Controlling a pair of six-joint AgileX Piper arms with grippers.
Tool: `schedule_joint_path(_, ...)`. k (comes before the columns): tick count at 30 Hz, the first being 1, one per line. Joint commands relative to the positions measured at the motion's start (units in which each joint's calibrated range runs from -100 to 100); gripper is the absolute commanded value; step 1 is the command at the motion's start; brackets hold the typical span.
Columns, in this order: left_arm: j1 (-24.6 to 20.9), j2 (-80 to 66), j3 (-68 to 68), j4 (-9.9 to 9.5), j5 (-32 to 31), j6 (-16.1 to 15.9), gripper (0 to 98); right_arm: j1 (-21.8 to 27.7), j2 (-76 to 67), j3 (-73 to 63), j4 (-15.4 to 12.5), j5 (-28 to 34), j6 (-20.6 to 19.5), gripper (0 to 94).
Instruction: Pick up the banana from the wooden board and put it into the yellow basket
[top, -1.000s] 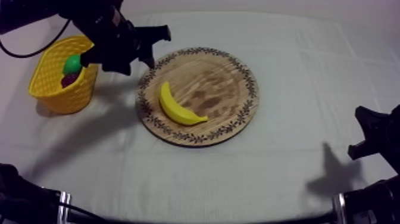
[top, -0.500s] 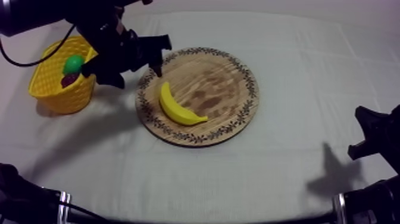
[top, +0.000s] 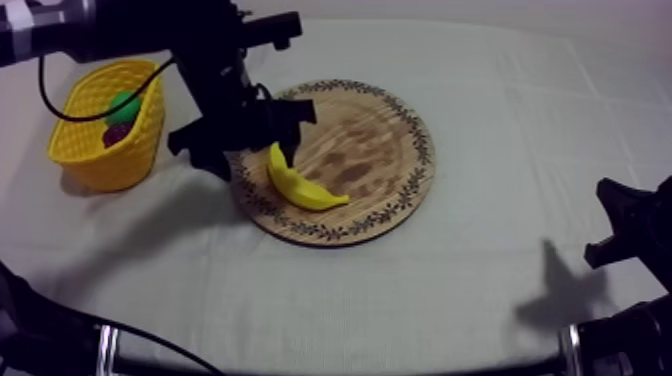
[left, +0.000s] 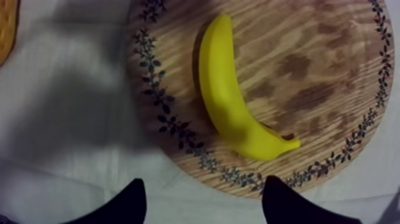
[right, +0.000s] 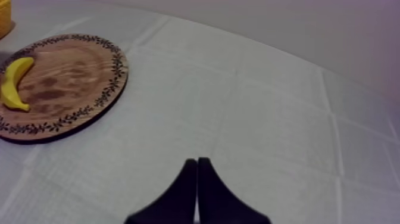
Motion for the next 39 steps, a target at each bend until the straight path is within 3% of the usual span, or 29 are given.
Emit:
schedule_joint_path(1,0.06,1.74,-0.57,0.63,0.23,-0.06,72.2,0.00,0.00,-0.05,-0.01,0.00,0.05,0.3)
schedule_joint_path(15,-0.01,10.58,-8.59,3.43,3.45,-0.89,71.5,0.00,0.00,-0.05,-0.01,0.00,0.06,0.3)
schedule_joint_path(39,-1.81,22.32,-16.43,5.03,3.80,-1.00,68.6,0.00,0.00,-0.05,-0.01,0.00,0.06,0.3)
